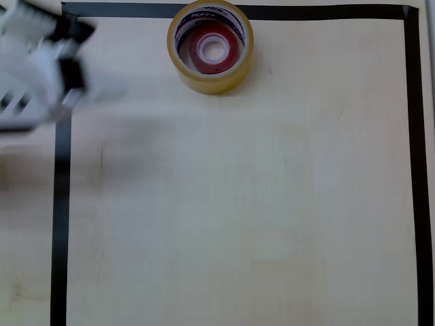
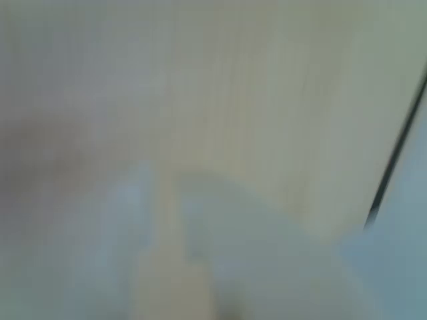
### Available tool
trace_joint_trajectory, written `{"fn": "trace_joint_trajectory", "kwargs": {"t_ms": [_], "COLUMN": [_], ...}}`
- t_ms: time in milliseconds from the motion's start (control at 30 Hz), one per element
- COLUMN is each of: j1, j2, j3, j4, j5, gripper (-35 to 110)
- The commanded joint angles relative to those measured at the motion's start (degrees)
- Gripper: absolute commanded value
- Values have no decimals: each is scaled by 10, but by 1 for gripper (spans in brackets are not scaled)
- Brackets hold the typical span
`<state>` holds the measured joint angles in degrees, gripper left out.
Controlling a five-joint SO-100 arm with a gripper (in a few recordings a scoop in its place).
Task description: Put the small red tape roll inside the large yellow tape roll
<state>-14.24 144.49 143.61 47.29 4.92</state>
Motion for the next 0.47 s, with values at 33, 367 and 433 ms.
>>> {"fn": "trace_joint_trajectory", "kwargs": {"t_ms": [33,367,433], "j1": [144,199,183], "j2": [447,465,465], "j3": [200,325,332], "j4": [-30,40,58], "j5": [27,25,24], "gripper": [0,0,0]}}
